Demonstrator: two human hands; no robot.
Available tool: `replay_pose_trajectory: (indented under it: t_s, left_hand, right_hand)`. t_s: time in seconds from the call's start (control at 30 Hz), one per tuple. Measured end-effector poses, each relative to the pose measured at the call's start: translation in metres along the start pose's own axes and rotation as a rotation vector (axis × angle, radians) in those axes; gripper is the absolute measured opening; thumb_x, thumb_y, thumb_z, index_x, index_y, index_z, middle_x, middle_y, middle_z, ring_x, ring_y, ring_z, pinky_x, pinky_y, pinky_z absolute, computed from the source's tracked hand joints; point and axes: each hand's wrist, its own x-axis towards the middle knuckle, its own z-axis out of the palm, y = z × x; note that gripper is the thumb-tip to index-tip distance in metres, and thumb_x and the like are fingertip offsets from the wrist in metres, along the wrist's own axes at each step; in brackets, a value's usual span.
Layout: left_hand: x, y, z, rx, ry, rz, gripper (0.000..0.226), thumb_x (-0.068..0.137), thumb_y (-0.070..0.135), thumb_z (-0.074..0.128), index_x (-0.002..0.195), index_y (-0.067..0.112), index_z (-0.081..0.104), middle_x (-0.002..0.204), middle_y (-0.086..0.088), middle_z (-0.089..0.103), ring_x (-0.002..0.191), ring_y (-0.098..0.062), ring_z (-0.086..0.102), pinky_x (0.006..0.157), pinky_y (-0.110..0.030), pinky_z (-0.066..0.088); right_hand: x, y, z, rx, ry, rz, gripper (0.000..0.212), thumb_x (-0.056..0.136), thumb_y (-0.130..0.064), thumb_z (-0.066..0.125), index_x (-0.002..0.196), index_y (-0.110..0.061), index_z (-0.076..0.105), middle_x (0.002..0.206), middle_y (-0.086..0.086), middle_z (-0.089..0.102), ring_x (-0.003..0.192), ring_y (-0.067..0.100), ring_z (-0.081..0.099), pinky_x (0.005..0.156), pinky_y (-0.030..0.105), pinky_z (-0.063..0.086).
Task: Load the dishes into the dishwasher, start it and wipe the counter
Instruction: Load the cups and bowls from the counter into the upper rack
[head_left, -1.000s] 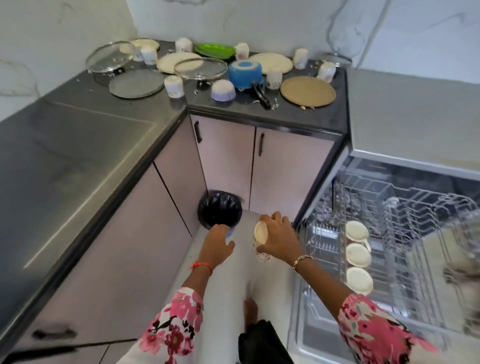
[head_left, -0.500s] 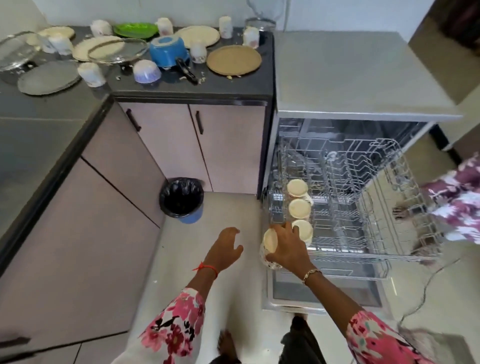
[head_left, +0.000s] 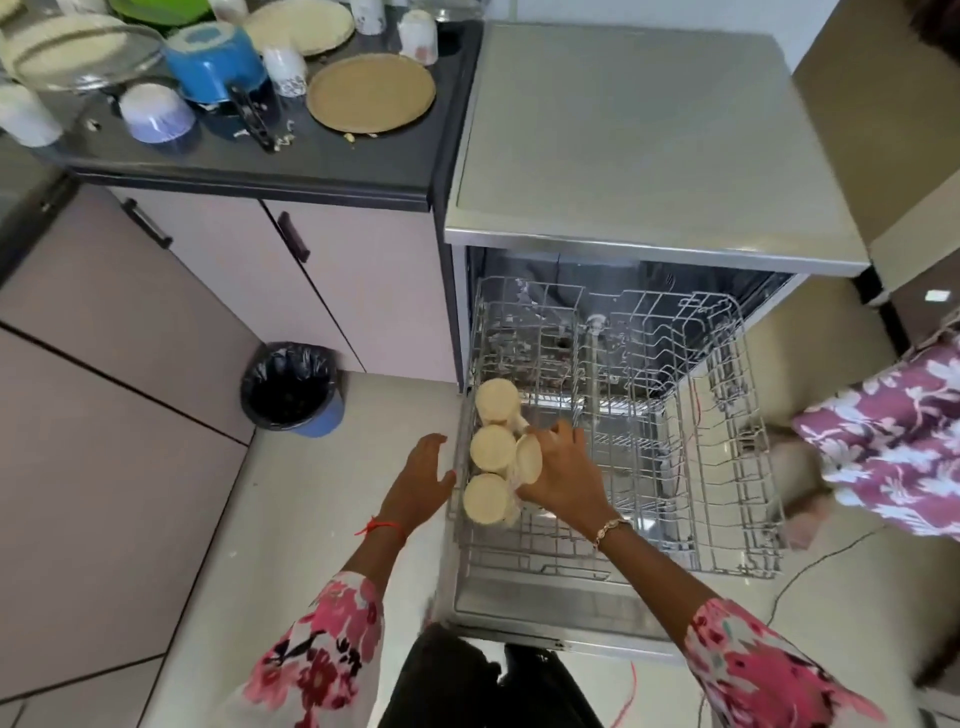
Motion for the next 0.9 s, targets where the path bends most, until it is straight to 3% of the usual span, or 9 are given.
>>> replay_pose_trajectory:
  t_s: [0.33, 0.53, 0.63, 0.7, 0.8, 0.9]
  left_hand:
    - [0.099, 0.011, 0.012, 0.065, -0.030, -0.080, 0.061, 0.095, 0.011, 0.043, 0.146, 0.000, 0.010, 0.155, -0.015, 0.011, 0.143, -0.025, 0.013, 0.115, -0.028, 0.009]
    - [0.149, 0.012, 0.020, -0.039, -0.130, -0.132, 0.072, 0.097, 0.020, 0.041, 0.145, -0.001, -0.007, 0.155, -0.017, -0.005, 0.145, -0.027, 0.004, 0.115, -0.029, 0.008]
    - [0.159, 0.010, 0.024, -0.072, -0.158, -0.155, 0.072, 0.094, 0.005, 0.041, 0.143, -0.002, -0.010, 0.154, -0.023, 0.004, 0.141, -0.033, 0.021, 0.109, -0.027, 0.021]
    - [0.160, 0.008, 0.027, -0.095, -0.201, -0.162, 0.075, 0.092, -0.001, 0.042, 0.143, -0.002, -0.012, 0.148, -0.030, 0.021, 0.127, -0.039, 0.039, 0.098, -0.029, 0.033]
    - [0.160, 0.003, 0.034, -0.139, -0.197, -0.186, 0.074, 0.091, -0.003, 0.042, 0.145, 0.006, -0.008, 0.148, -0.019, 0.026, 0.128, -0.033, 0.040, 0.098, -0.023, 0.033]
    - [0.161, -0.003, 0.036, -0.161, -0.158, -0.237, 0.077, 0.091, -0.001, 0.046, 0.147, 0.014, -0.004, 0.147, -0.017, 0.030, 0.127, -0.028, 0.042, 0.101, -0.029, 0.037]
  right_hand:
    - [0.130, 0.033, -0.014, -0.007, 0.139, 0.034, 0.084, 0.070, -0.039, 0.077, 0.139, -0.015, 0.035, 0.136, 0.017, 0.033, 0.125, 0.034, 0.031, 0.102, 0.044, 0.038]
    - [0.200, 0.034, 0.009, -0.002, 0.103, 0.125, 0.092, 0.071, -0.043, 0.075, 0.144, -0.017, 0.025, 0.142, 0.020, 0.025, 0.133, 0.040, 0.021, 0.098, 0.046, 0.044]
    - [0.223, 0.033, 0.025, 0.023, 0.045, 0.133, 0.093, 0.071, -0.042, 0.076, 0.144, -0.017, 0.024, 0.146, 0.018, 0.019, 0.135, 0.039, 0.017, 0.099, 0.046, 0.041]
    - [0.234, 0.032, 0.038, 0.038, 0.024, 0.124, 0.092, 0.070, -0.041, 0.077, 0.143, -0.016, 0.027, 0.145, 0.017, 0.021, 0.132, 0.037, 0.020, 0.097, 0.043, 0.041]
    - [0.246, 0.031, 0.057, 0.048, 0.023, 0.115, 0.091, 0.069, -0.039, 0.078, 0.142, -0.016, 0.030, 0.146, 0.018, 0.022, 0.132, 0.038, 0.022, 0.096, 0.044, 0.045]
    - [0.255, 0.029, 0.073, 0.040, 0.004, 0.122, 0.090, 0.069, -0.036, 0.079, 0.142, -0.015, 0.030, 0.146, 0.018, 0.021, 0.133, 0.040, 0.021, 0.091, 0.049, 0.049]
